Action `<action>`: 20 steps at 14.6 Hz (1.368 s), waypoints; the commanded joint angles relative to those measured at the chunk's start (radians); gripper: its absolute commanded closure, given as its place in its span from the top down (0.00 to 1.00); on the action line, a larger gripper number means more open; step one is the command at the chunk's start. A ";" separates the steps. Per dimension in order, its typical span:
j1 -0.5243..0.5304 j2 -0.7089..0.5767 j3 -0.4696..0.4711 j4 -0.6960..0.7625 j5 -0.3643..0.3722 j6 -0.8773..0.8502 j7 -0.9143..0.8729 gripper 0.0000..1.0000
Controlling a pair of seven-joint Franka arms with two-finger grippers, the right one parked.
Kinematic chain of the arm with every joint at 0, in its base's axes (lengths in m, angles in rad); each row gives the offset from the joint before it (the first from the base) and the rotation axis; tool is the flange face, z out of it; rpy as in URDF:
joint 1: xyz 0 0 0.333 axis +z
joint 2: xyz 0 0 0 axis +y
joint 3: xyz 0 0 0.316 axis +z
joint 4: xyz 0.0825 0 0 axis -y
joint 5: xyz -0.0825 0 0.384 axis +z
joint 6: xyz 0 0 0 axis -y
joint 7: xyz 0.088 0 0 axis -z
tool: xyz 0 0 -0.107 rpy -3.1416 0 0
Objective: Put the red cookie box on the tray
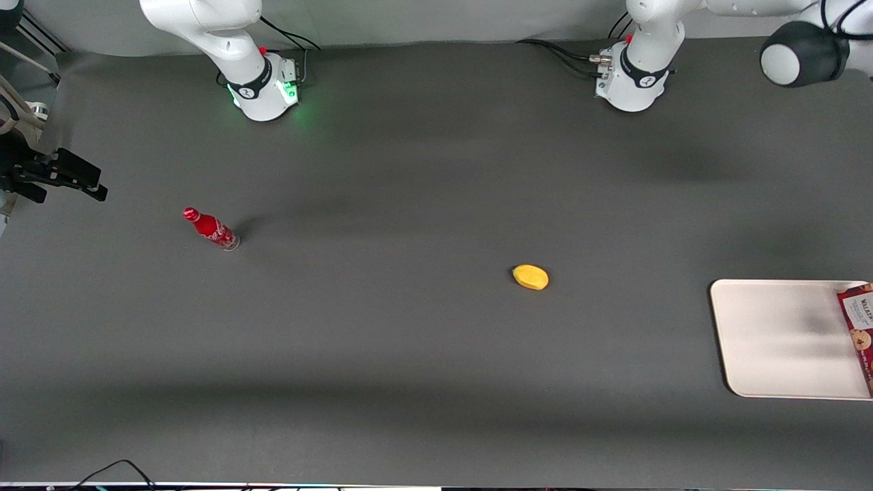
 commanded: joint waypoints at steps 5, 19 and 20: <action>-0.033 -0.232 -0.223 -0.246 -0.003 -0.012 -0.114 1.00; -0.219 -1.041 -0.353 -0.754 0.336 -0.294 -0.687 1.00; -0.219 -1.062 -0.357 -0.751 0.336 -0.319 -0.689 1.00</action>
